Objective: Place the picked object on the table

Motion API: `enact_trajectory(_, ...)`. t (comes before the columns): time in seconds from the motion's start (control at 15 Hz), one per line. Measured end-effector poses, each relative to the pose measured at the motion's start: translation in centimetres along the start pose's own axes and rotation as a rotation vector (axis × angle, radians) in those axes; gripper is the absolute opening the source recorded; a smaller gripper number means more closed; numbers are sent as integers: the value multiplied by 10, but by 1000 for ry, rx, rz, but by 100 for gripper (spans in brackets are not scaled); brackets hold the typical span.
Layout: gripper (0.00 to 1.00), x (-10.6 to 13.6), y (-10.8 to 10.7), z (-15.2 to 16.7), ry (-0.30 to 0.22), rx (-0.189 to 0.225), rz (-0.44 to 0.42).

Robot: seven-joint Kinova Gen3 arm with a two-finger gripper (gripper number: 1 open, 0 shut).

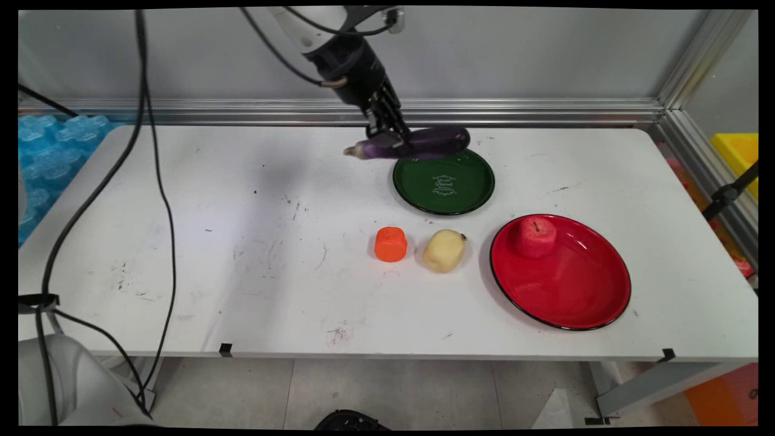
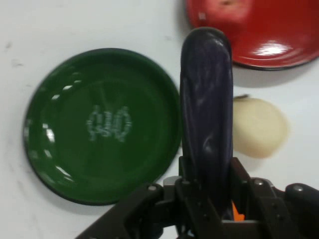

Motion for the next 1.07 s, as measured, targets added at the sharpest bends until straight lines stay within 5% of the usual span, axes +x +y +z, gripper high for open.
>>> enact_trajectory(0.47, 0, -6, 61, -10, 6, -51, 31)
enact_trajectory(1.07, 0, 0, 100, 45, -23, -97, 77)
